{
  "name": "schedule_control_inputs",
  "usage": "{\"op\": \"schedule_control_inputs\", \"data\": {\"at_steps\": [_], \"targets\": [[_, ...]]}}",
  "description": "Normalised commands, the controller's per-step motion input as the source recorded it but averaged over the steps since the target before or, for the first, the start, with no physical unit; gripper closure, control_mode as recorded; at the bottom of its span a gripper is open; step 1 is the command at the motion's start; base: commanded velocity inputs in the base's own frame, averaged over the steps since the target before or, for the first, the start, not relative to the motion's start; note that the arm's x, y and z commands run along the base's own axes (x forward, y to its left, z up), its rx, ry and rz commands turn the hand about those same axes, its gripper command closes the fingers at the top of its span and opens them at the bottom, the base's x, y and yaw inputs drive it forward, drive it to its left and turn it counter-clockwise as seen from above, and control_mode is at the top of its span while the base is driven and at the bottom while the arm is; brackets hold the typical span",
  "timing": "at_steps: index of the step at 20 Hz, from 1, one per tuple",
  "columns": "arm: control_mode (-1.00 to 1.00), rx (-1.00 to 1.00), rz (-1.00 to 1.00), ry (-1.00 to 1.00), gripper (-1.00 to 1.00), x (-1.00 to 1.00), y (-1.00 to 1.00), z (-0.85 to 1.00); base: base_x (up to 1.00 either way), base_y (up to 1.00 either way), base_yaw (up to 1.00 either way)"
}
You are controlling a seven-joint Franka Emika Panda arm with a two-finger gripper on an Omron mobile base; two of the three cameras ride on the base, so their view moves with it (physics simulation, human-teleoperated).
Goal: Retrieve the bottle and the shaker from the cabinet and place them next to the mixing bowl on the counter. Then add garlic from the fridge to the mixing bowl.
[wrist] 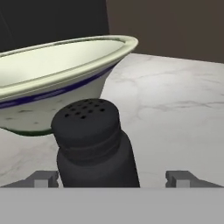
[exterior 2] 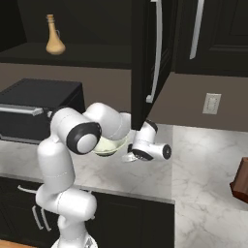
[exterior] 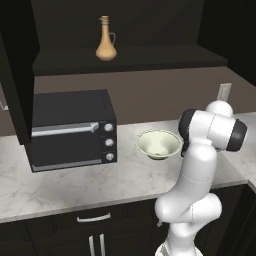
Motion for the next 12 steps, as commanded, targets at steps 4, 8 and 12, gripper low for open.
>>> {"op": "schedule_control_inputs", "data": {"at_steps": [4,8,12], "targets": [[-1.00,0.00,0.00,-0.02,-1.00,-0.19,0.00,0.00,0.00,0.00,0.00],[-1.00,0.00,0.00,-0.05,-1.00,-0.21,0.00,0.09,0.00,0.00,0.00],[-1.00,0.00,0.00,-0.08,-1.00,-0.18,0.00,0.19,0.00,0.00,0.00]]}}
